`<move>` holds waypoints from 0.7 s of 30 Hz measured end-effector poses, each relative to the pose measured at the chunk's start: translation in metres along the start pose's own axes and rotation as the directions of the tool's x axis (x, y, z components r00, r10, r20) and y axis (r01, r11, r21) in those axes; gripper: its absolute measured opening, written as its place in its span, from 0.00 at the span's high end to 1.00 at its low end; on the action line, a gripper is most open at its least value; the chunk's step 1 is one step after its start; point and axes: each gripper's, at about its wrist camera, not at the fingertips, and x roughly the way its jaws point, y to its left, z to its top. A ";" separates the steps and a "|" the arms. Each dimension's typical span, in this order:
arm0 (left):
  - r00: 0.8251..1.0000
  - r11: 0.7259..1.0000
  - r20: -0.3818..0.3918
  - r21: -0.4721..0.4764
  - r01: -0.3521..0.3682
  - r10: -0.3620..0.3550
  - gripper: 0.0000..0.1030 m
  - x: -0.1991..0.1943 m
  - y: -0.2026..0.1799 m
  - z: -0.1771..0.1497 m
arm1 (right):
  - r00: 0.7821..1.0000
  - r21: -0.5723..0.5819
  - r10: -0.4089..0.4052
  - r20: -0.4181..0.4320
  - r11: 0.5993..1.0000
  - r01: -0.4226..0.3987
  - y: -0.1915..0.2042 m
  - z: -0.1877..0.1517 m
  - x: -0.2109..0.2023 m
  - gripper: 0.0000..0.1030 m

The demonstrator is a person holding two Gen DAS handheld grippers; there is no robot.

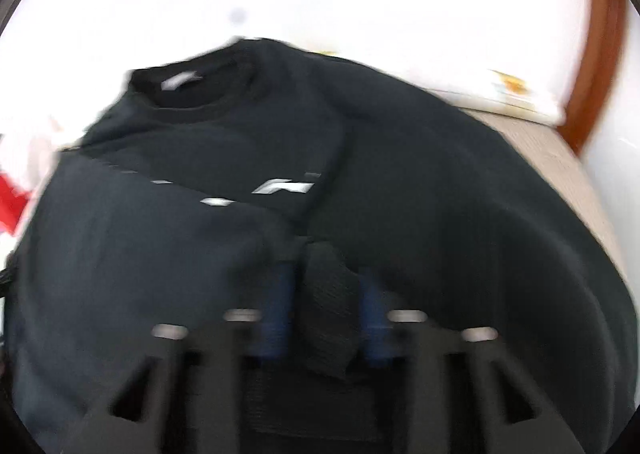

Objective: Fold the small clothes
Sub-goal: 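Move the right gripper to the other sleeve end and grasp it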

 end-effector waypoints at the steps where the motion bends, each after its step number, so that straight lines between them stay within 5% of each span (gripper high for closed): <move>1: 1.000 1.000 -0.001 -0.004 0.005 -0.005 0.38 -0.001 0.001 -0.001 | 0.998 -0.001 -0.042 0.049 0.999 0.042 0.003 0.001 -0.008 0.85; 3: 1.000 1.000 -0.006 -0.012 0.016 -0.016 0.37 -0.001 0.004 -0.002 | 0.993 -0.033 -0.067 0.095 0.997 0.071 0.008 0.002 -0.016 0.85; 6: 1.000 1.000 -0.006 -0.012 0.008 -0.008 0.35 -0.001 0.004 -0.003 | 0.995 -0.024 -0.087 0.047 0.996 0.088 0.006 0.002 -0.003 0.84; 9: 0.999 1.000 -0.031 -0.006 -0.011 0.010 0.35 -0.006 0.002 -0.004 | 0.989 -0.009 -0.147 0.030 0.989 0.147 0.008 0.003 0.000 0.68; 16: 0.999 0.999 -0.053 0.033 0.015 -0.014 0.36 -0.029 -0.008 -0.025 | 0.980 0.078 -0.192 0.058 0.979 0.187 -0.023 -0.020 -0.066 0.48; 21: 0.999 0.999 -0.042 0.043 0.033 -0.031 0.31 -0.048 -0.017 -0.053 | 0.934 0.090 -0.341 0.104 0.939 0.332 -0.082 -0.064 -0.130 0.23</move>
